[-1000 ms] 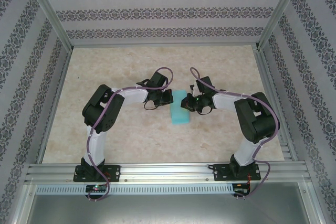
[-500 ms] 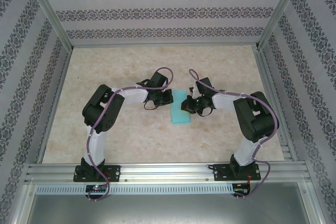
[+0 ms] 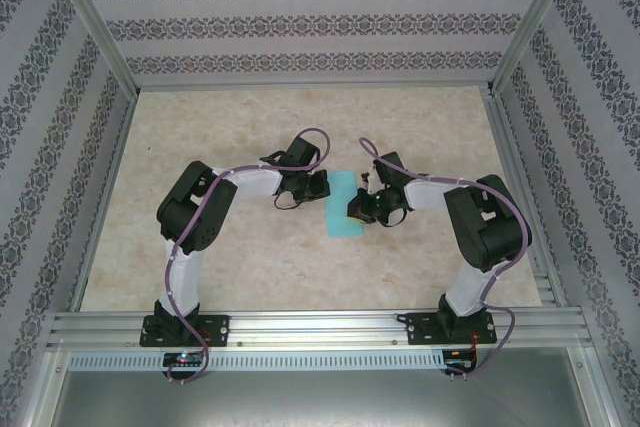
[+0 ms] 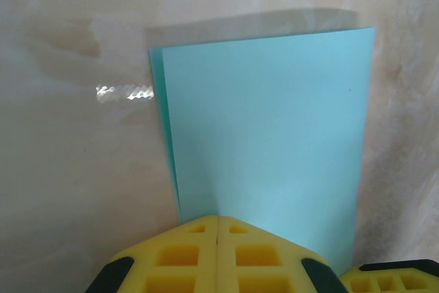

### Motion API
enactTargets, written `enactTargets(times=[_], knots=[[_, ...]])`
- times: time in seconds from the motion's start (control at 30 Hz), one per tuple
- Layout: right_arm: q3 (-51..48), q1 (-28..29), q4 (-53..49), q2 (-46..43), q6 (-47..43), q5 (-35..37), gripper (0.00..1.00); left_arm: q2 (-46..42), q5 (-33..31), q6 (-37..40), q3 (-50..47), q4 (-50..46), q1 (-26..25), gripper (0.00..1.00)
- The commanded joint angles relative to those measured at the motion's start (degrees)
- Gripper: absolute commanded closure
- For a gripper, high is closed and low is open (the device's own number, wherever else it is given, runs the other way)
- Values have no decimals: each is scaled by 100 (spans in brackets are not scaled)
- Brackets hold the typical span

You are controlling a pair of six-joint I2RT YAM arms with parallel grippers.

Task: Fold a paper plane with a square sheet of paper (pick it up from the middle)
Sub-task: Fold the square sheet of paper in half at the center of the table.

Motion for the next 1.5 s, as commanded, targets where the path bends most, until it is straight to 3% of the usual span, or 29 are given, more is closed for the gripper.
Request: enactTargets(times=[0.0, 0.5, 0.8, 1.2, 1.47], knots=[[-330, 15, -343, -51, -121, 109, 90, 811, -594, 78, -488, -1080, -17, 100], [-1732, -114, -28, -737, 150, 241, 91, 816, -594, 147, -509, -1034, -18, 100], [-1015, -179, -126, -1812, 99, 116, 89, 770, -591, 194, -514, -1052, -17, 100], [292, 106, -10, -379, 117, 182, 90, 742, -564, 281, -461, -1122, -17, 100], [-68, 203, -299, -164, -71, 218, 90, 755, -584, 310, -477, -1137, -17, 100]])
